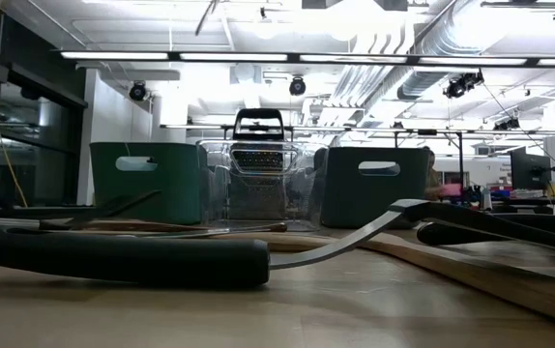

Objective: Pick & Place Kitchen Items
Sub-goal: Put the left table knife into the blue bin

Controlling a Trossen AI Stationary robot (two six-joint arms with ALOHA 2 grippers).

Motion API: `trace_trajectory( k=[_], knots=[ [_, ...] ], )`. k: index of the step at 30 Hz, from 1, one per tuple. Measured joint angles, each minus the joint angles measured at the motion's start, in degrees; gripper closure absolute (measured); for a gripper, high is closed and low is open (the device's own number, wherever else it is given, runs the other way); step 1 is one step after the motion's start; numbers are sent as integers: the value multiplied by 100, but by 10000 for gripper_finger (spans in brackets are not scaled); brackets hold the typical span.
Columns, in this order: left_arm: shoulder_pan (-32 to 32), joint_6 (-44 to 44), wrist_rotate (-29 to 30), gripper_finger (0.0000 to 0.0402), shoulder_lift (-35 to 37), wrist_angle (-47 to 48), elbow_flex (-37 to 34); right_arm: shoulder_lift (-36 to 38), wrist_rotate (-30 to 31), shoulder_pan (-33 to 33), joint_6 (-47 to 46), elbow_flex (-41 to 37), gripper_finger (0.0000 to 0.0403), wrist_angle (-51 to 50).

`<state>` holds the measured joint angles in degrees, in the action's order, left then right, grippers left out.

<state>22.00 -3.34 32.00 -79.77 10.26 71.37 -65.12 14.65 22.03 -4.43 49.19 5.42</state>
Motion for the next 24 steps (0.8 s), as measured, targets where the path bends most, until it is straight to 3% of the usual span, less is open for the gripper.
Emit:
trace_trajectory(
  k=[5,18,21,24],
  knots=[
    [-149,10,-8,361,0,-41,0,0,-304,-187,-7,0,355,1],
    [-149,58,12,359,0,-30,0,-111,-339,-524,-18,0,353,389],
    [-149,60,13,359,0,-28,0,-301,-807,-625,-16,0,331,780],
    [-149,60,14,359,0,-26,0,-544,-848,-639,-69,0,288,1174]
  ],
)
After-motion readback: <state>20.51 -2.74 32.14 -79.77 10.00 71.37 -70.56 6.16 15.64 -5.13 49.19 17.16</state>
